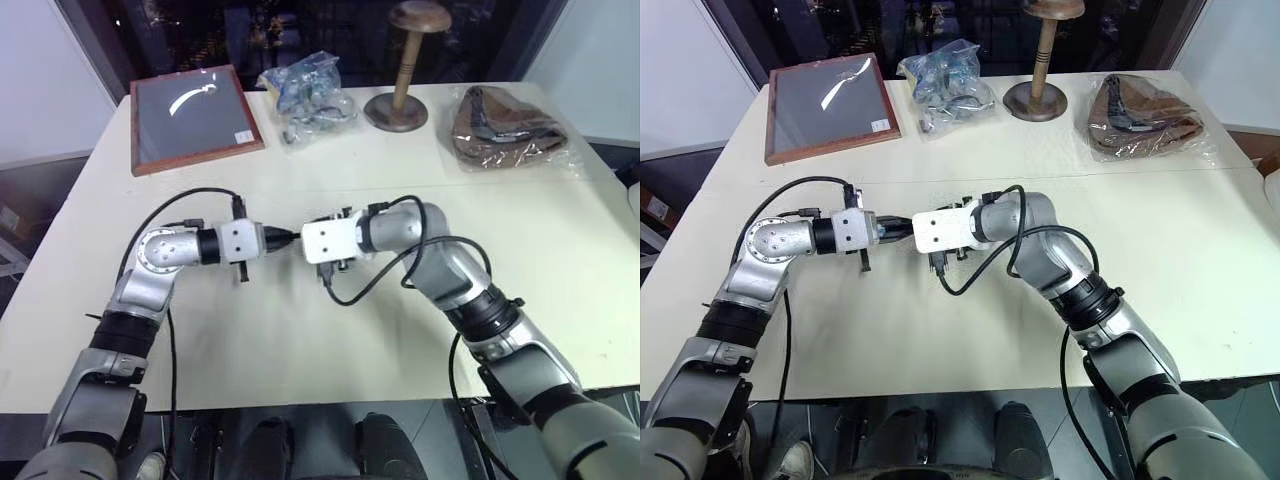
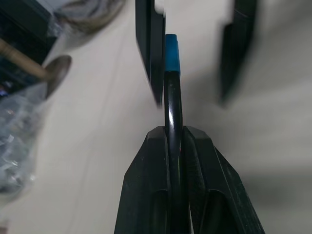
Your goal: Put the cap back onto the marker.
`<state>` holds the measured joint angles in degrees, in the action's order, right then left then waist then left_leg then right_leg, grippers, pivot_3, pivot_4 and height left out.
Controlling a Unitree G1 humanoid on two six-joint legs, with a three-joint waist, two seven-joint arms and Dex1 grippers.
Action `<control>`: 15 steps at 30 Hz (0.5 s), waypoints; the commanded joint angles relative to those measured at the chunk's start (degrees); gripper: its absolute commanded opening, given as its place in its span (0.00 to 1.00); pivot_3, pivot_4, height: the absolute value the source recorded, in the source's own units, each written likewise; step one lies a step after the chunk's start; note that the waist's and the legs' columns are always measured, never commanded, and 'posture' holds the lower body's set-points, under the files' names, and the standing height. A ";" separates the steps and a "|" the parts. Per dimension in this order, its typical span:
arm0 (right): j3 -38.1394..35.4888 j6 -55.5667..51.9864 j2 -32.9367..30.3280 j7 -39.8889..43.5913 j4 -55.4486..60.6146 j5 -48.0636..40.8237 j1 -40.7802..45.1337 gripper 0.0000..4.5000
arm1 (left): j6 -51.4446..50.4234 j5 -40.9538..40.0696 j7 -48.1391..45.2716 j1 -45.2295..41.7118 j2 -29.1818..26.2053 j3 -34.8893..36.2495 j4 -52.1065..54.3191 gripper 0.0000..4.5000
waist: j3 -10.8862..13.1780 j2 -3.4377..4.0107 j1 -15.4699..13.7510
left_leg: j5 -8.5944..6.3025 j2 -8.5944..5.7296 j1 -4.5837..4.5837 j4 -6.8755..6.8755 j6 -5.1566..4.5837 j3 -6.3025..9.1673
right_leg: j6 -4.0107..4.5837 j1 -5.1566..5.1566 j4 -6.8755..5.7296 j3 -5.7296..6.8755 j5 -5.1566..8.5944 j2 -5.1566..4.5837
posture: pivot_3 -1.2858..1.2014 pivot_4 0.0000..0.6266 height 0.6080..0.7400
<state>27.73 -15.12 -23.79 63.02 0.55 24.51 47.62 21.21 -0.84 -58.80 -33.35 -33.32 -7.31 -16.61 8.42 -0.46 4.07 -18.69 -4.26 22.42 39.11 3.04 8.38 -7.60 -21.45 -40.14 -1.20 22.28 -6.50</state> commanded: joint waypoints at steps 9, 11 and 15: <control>-10.20 -10.01 -6.02 -2.50 9.40 -5.56 -4.91 0.99 | -16.86 -5.36 7.15 9.79 -2.45 6.25 14.77 0.00 | 0.00 0.00 -0.02 | 0.00 -0.01 0.00 -0.02 0.00 0.01 | 0.00 0.01 0.00 -0.01 0.00 0.00 | 0.52 0.24 1.00; -12.44 -13.39 -5.75 -4.18 11.52 -6.61 -6.54 0.99 | -23.64 -5.83 10.36 11.93 -1.75 7.36 18.77 0.00 | 0.00 0.00 -0.05 | 0.00 0.00 0.00 -0.04 0.00 0.01 | 0.00 0.01 0.00 -0.01 0.00 0.00 | 0.52 0.24 1.00; -16.25 -22.18 -7.01 -5.71 19.23 -8.63 -12.55 0.99 | -43.32 -11.05 17.64 18.54 0.77 10.99 31.24 0.00 | 0.00 0.00 -0.10 | 0.00 -0.01 0.00 -0.08 0.00 0.00 | 0.00 0.06 0.00 -0.05 0.00 0.00 | 0.52 0.24 1.00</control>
<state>13.61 -34.43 -30.01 58.05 15.00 17.05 36.20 -14.00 -8.62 -44.72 -15.91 -33.24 0.90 8.54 8.42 -0.46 3.97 -18.70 -4.27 22.42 39.02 3.04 8.38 -7.60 -21.38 -40.15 -1.26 22.28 -6.49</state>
